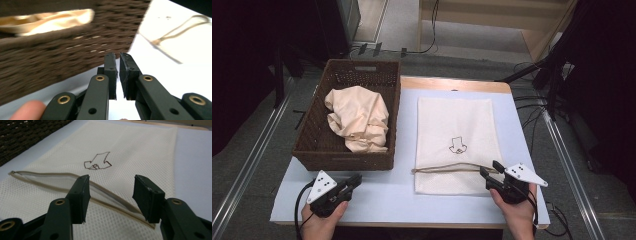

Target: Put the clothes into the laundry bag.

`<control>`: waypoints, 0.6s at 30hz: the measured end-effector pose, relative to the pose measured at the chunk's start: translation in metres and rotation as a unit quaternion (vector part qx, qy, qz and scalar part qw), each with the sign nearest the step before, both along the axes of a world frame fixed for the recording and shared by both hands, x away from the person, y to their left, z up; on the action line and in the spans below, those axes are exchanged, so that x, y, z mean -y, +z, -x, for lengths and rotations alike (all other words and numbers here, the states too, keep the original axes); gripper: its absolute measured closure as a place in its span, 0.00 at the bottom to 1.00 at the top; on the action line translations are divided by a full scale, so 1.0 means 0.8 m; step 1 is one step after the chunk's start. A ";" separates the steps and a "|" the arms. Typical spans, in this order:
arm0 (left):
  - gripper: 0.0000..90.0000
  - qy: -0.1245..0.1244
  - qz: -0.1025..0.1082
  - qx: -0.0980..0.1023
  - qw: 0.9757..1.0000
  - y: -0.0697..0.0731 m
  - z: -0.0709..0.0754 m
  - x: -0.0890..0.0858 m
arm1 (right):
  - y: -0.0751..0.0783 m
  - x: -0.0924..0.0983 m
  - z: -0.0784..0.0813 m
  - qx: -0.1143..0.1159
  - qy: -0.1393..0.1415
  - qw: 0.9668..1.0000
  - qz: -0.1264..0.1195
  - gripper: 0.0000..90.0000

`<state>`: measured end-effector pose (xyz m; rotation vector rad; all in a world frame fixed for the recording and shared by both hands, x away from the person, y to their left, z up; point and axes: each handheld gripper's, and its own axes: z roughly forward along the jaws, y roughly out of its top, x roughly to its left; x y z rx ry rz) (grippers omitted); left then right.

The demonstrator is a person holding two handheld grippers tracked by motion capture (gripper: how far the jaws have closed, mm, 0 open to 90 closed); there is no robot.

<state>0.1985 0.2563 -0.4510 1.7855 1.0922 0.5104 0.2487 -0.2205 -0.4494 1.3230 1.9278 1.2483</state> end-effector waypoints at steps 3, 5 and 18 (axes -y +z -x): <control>0.95 -0.036 0.003 -0.004 0.999 0.001 -0.005 0.028 | 0.003 -0.007 -0.011 -0.002 0.014 1.000 0.000 0.48; 0.95 -0.057 0.001 -0.005 0.998 0.001 -0.008 0.047 | 0.003 -0.012 -0.018 -0.006 0.020 1.000 0.001 0.48; 0.94 -0.139 -0.009 -0.012 0.990 0.007 -0.037 0.147 | -0.003 -0.039 -0.043 -0.033 0.071 0.996 0.030 0.42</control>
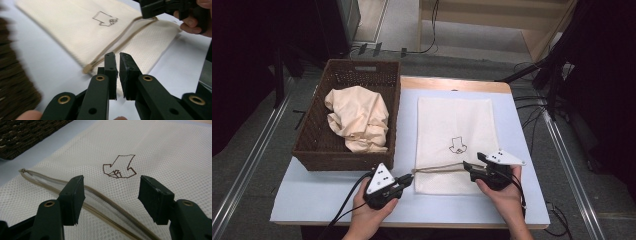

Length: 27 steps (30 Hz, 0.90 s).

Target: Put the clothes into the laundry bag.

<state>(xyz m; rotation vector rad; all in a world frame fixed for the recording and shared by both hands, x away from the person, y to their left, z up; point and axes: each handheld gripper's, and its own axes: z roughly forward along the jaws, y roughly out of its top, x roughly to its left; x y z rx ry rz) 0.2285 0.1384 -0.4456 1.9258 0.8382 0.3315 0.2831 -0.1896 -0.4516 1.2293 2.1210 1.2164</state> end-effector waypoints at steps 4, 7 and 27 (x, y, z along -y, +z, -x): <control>0.89 -0.022 -0.010 -0.032 0.999 -0.014 -0.015 0.022 | -0.007 -0.005 0.001 -0.002 0.011 0.999 0.033 0.43; 0.88 -0.038 -0.027 -0.033 0.998 -0.025 -0.017 0.034 | -0.011 -0.006 0.001 -0.012 0.018 0.999 0.047 0.42; 0.91 -0.029 -0.087 -0.064 0.994 -0.039 -0.023 0.048 | 0.005 -0.005 -0.017 0.055 -0.042 0.997 0.041 0.95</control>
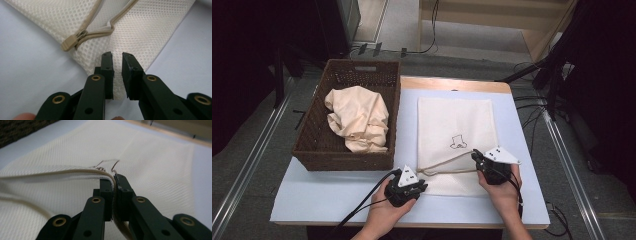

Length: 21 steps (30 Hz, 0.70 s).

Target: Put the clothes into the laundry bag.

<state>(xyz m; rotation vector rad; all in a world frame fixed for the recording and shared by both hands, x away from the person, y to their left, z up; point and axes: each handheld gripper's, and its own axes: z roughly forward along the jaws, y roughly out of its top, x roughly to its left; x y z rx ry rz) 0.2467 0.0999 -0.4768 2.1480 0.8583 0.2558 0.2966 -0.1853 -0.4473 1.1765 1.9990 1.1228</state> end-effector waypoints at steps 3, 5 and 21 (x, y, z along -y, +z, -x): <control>0.91 -0.002 -0.012 0.012 1.000 0.000 0.003 0.003 | 0.001 -0.003 -0.015 -0.027 0.001 1.000 -0.005 0.85; 0.91 -0.002 -0.015 0.015 1.000 0.000 0.004 0.003 | -0.005 -0.008 -0.018 -0.063 0.022 0.998 0.005 0.71; 0.90 0.025 0.012 0.031 0.999 0.008 0.007 -0.006 | -0.002 0.006 -0.007 -0.050 0.060 0.994 -0.070 0.97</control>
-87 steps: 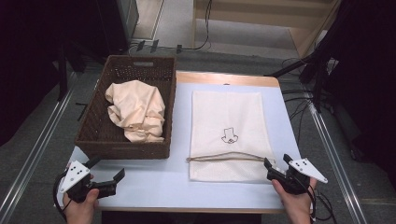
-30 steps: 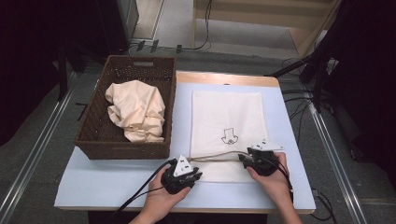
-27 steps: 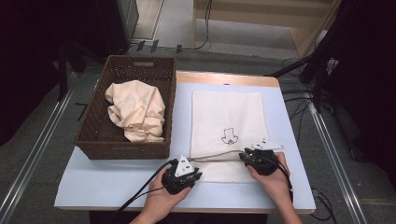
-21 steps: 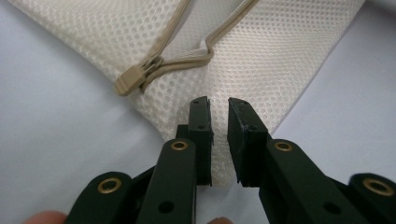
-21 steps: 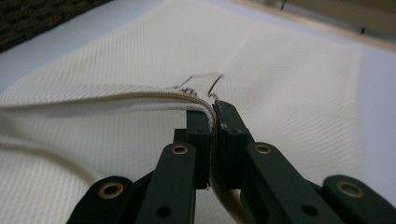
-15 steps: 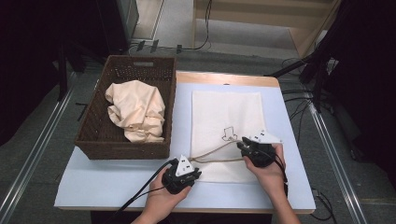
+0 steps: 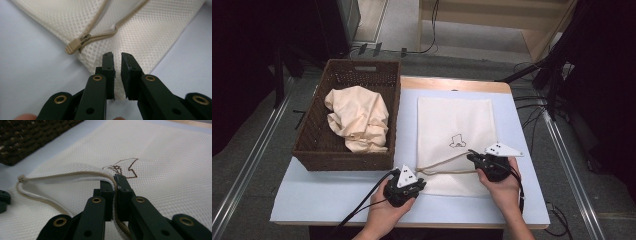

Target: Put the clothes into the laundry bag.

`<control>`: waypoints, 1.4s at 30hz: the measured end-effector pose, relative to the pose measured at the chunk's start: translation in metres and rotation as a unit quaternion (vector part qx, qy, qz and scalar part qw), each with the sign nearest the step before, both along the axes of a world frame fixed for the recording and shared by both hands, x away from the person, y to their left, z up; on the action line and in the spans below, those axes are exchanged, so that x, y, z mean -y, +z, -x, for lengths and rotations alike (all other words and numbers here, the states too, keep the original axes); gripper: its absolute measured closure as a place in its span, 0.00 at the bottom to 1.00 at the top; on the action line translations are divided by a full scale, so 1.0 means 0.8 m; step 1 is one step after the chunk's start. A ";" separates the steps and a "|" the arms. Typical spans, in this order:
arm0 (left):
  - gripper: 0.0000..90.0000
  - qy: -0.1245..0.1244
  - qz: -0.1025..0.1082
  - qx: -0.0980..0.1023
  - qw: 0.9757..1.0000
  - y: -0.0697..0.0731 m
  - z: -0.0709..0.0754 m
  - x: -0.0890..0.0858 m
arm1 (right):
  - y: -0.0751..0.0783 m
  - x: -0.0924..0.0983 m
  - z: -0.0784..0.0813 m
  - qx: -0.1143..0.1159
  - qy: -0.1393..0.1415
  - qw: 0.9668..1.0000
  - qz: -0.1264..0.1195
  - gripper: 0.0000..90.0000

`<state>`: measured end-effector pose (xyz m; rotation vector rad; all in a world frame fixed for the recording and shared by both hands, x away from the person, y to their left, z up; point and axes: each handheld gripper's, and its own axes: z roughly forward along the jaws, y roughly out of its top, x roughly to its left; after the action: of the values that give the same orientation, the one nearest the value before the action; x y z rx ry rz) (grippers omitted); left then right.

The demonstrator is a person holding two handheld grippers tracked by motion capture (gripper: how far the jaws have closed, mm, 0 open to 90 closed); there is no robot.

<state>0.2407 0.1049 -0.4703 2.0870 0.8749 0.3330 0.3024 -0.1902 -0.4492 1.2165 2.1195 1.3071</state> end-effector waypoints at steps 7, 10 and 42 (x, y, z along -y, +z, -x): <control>0.64 0.000 0.089 0.045 0.995 0.063 0.018 -0.031 | -0.004 0.001 0.003 0.001 -0.005 1.000 -0.001 0.97; 0.16 0.003 0.084 0.057 0.995 0.079 0.015 -0.043 | -0.003 0.001 0.004 0.004 -0.007 1.000 -0.003 0.96; 0.04 0.145 0.092 0.035 0.985 0.165 -0.148 -0.185 | -0.004 -0.010 0.009 0.019 -0.017 1.000 0.018 0.95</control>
<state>0.3588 0.2527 -0.3384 1.7697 1.1250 0.4591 0.2951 -0.1826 -0.4522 1.1976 2.0778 1.2625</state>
